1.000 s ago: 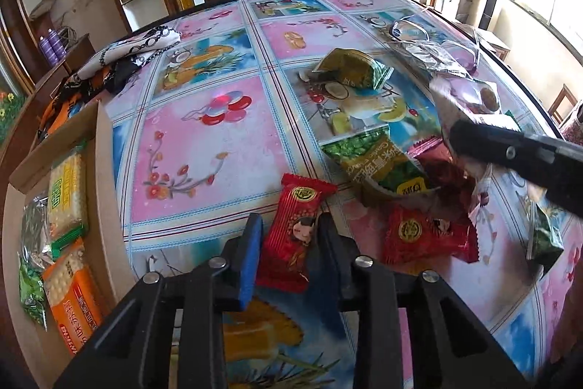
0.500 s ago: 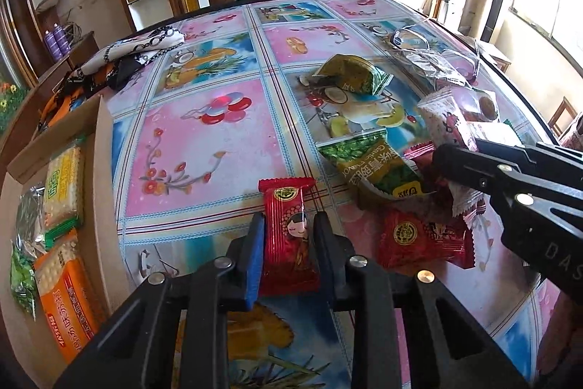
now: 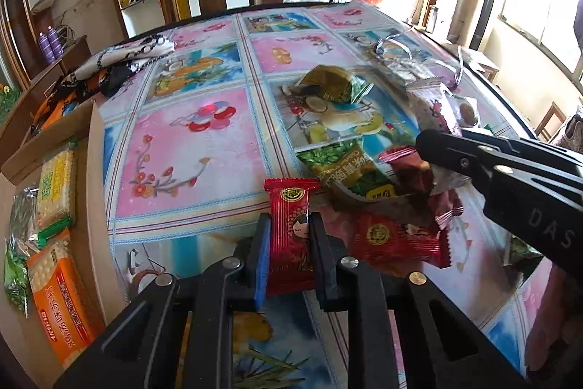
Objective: Organize snacks
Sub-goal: 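Grasp the red-and-white snack pack with the right gripper while the left gripper grasps a small red pack, then lift both red packs and carry them toward the cardboard box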
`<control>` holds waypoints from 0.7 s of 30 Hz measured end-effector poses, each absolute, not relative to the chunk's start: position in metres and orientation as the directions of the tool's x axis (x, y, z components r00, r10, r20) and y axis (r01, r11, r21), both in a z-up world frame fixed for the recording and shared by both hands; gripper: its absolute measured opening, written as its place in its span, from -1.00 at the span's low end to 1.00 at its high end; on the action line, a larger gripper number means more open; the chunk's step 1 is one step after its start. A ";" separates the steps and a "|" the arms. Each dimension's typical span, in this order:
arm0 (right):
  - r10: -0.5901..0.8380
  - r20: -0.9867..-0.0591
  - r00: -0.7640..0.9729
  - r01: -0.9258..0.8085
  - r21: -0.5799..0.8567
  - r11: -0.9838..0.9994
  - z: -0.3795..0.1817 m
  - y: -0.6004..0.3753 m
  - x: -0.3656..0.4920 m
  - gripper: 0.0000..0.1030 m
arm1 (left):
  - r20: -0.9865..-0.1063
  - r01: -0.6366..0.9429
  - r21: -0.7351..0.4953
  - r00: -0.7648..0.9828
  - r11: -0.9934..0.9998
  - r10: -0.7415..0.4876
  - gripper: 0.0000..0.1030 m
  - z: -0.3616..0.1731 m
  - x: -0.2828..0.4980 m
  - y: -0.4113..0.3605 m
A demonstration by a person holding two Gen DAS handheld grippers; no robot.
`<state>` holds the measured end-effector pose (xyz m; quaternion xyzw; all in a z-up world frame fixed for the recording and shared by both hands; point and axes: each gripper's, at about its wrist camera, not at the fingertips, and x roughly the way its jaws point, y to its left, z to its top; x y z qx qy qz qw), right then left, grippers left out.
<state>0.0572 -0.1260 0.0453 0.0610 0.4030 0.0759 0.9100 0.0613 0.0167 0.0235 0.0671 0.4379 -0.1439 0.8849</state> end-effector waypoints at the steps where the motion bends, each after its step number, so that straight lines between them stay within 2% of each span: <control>1: 0.193 -0.721 0.666 -0.089 0.180 0.980 0.046 -0.127 0.057 -0.54 | -0.790 0.314 -0.013 0.579 0.949 -0.202 -0.64 0.026 0.060 0.017; 14: 0.269 -0.651 0.710 -0.152 0.232 0.961 0.060 -0.117 0.046 -0.54 | -0.751 0.310 -0.071 0.609 0.948 -0.255 -0.64 0.045 0.053 0.029; 21: 0.276 -0.647 0.710 -0.161 0.233 0.959 0.060 -0.114 0.045 -0.53 | -0.742 0.312 -0.082 0.614 0.947 -0.267 -0.64 0.048 0.051 0.031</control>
